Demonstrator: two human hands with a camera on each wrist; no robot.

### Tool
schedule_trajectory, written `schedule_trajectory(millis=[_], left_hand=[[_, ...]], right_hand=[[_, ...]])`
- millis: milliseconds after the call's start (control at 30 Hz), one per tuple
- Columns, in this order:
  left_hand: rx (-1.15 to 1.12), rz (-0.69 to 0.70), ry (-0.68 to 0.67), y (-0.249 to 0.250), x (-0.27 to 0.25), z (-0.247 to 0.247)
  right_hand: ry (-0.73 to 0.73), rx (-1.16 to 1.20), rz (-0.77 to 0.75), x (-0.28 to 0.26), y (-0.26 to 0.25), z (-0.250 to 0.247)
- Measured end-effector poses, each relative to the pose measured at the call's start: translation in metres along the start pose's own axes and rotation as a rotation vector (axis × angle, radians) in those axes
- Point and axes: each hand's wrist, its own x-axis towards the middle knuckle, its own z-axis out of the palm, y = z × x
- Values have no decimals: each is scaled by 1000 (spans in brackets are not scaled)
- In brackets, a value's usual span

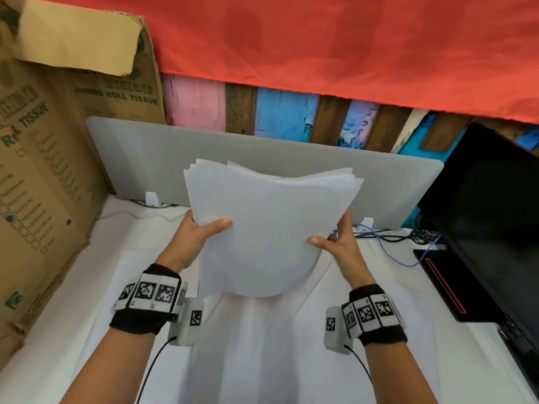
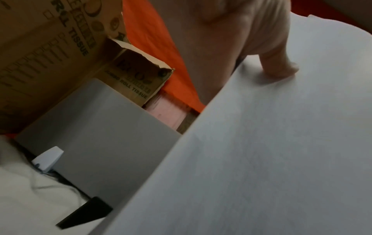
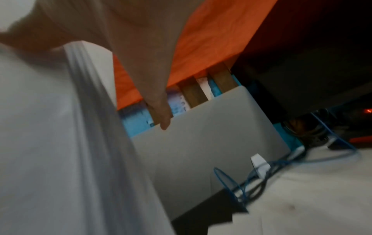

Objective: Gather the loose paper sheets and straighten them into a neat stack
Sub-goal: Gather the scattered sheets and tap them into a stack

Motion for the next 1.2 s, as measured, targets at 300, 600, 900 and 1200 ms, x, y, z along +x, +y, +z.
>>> schedule_trajectory(millis=[300,600,900,1200], left_hand=[[76,-58,20,-34,-16,1],[60,44,149,-15,-7,25],[52,177,380,-12,-2,41],[190,-160,114,-55,-27,12]], right_hand=[[-44,75,121,-25,11,13],[249,144,13,-22,-15,35],[284,210,-61,-19,-30,41],[90,10,259,-36,22,31]])
